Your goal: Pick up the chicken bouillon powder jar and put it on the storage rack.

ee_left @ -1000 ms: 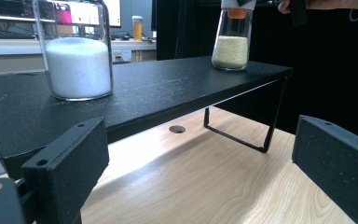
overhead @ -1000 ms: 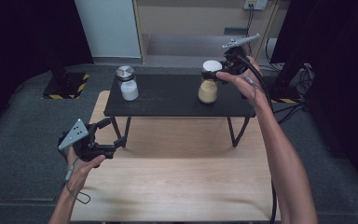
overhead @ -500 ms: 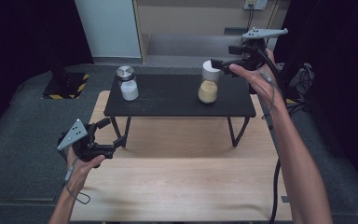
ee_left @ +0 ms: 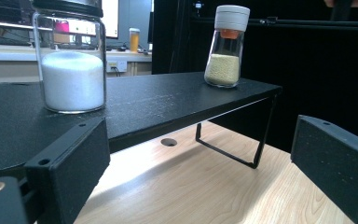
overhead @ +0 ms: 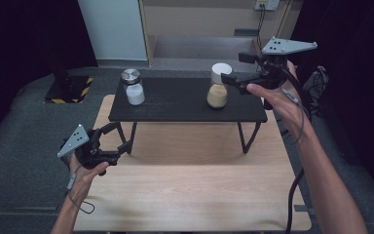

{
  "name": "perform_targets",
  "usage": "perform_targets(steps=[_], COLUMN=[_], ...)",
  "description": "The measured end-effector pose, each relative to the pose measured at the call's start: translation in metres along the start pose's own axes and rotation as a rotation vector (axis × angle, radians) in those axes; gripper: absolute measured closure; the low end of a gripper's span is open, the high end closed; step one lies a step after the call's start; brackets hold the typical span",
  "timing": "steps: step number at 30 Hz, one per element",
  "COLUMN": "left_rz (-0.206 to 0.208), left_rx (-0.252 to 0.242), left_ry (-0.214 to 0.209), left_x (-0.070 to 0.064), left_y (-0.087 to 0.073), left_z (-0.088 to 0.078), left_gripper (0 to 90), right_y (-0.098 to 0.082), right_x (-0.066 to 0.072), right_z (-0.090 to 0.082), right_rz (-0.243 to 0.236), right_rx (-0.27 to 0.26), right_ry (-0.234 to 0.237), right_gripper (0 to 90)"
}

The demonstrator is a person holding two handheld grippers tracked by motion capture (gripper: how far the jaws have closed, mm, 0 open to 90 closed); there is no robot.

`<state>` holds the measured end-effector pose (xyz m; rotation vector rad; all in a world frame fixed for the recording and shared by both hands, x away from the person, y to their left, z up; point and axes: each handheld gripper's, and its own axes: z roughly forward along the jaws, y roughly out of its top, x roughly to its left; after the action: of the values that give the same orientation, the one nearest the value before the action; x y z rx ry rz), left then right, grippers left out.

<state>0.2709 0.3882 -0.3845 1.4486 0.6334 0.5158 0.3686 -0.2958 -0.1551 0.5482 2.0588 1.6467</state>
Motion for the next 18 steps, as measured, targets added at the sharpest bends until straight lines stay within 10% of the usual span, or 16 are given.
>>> perform_targets(steps=[18], left_rz=[0.002], left_rx=[0.007], left_ry=[-0.006], left_x=[-0.001], left_y=[0.000], left_z=[0.002], left_gripper=[3.7], right_y=[-0.051], right_x=[0.027], right_z=[-0.016], right_rz=[-0.030], right_rx=[-0.006], right_ry=[0.099], right_gripper=[6.2])
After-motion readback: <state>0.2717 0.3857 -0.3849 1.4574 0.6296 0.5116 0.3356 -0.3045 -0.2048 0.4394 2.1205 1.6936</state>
